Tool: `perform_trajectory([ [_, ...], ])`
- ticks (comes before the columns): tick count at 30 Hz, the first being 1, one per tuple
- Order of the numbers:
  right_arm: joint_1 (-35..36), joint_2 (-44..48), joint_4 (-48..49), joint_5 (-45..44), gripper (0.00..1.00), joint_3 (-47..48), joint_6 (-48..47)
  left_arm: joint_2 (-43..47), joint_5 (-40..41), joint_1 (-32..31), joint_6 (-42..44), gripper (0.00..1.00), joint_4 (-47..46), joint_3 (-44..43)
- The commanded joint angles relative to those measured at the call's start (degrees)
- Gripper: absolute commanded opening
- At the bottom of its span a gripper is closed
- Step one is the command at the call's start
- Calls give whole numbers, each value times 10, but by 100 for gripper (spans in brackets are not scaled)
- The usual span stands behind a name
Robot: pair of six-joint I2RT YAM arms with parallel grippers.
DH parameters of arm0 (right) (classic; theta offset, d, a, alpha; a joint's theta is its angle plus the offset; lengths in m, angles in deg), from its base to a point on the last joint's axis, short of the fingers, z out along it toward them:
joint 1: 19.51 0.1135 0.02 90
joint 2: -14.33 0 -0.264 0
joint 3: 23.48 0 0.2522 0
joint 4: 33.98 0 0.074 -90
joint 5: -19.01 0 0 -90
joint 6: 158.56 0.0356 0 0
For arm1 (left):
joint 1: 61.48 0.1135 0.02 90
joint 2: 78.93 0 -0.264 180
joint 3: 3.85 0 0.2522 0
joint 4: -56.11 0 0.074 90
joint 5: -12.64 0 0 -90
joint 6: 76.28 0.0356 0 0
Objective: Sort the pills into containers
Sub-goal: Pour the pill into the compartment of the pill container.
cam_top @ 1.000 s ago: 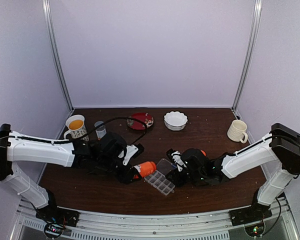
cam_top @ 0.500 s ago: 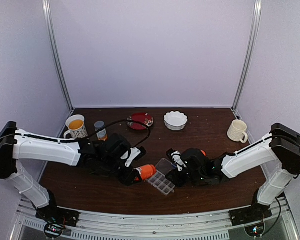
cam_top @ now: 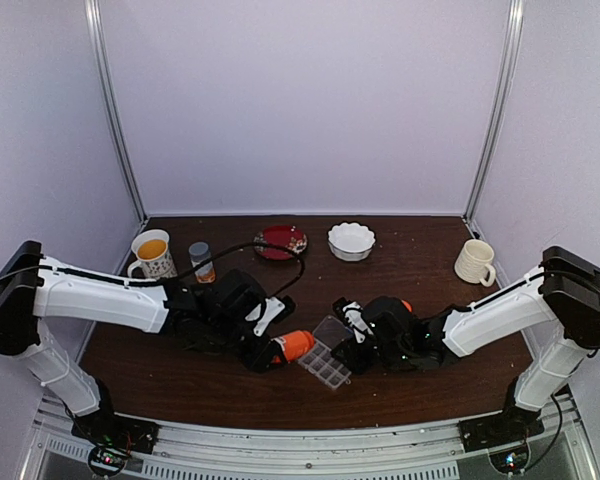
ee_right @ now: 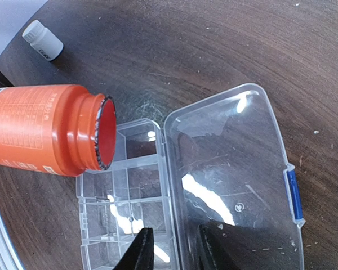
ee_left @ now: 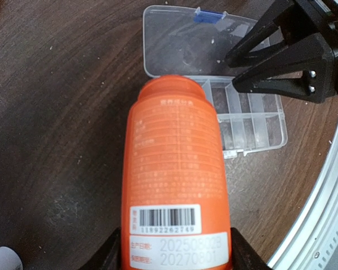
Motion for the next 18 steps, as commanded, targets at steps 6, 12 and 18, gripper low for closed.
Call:
perform_trajectory([
  [6, 5, -6, -1, -8, 28, 13, -4, 39, 5, -2, -2, 0, 50, -41],
  [12, 4, -7, -2, -7, 28, 14, -4, 17, 4, -2, -3, 0, 47, -45],
  [18, 5, -6, -3, -7, 28, 13, -4, -11, -2, -2, -7, 0, 76, -65],
])
